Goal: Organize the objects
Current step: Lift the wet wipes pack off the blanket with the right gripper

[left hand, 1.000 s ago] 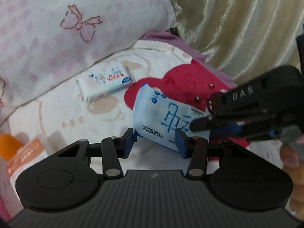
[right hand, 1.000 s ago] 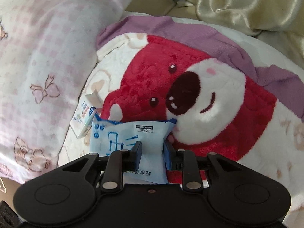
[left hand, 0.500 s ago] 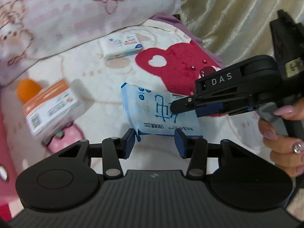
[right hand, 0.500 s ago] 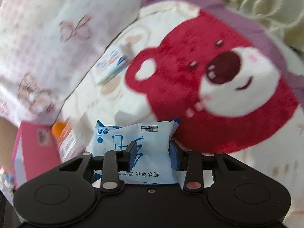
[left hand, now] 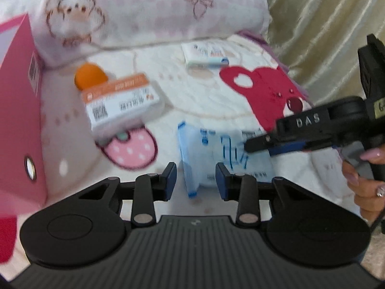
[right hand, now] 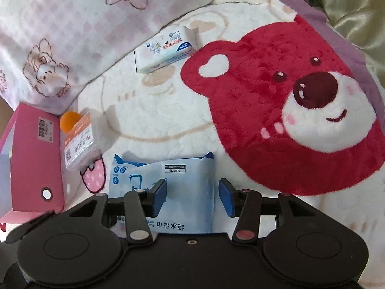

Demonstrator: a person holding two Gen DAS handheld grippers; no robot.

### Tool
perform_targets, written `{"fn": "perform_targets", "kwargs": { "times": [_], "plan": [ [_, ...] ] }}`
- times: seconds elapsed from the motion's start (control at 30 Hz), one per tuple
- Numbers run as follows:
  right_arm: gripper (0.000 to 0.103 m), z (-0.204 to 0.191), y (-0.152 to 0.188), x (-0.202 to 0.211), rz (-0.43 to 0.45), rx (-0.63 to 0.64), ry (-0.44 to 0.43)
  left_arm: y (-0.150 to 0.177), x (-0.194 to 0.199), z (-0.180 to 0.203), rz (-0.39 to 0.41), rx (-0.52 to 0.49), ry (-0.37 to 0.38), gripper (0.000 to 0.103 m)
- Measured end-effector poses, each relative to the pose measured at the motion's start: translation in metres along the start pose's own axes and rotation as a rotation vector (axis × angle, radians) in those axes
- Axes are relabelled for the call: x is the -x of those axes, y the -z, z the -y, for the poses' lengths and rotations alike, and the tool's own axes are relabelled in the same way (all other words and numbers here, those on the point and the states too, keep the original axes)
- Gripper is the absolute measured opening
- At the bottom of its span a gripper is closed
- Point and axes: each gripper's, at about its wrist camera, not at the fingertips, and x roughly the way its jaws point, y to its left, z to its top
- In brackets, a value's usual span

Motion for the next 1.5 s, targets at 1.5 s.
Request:
{"fn": "perform_targets", "kwargs": {
  "times": [1.5],
  "plan": [
    [0.055,-0.058,0.043,0.029,-0.101,0.163,-0.25,0.028,0.088,0.014,-0.001,0.089,-0.079,0.033]
  ]
}}
